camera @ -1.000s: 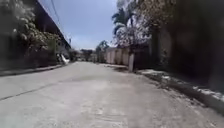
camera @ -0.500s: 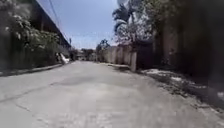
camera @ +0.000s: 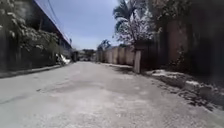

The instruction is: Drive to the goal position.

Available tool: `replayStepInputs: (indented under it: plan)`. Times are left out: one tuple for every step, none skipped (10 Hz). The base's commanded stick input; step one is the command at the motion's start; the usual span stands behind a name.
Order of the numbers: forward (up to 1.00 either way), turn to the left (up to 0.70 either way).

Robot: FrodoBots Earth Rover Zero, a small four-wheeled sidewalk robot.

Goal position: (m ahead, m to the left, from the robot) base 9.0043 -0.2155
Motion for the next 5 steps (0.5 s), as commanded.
replayStepInputs:
  plan:
    - [1.0,0.03]
    - [1.0,0.03]
    - [1.0,0.03]
    - [1.0,0.03]
    - [1.0,0.03]
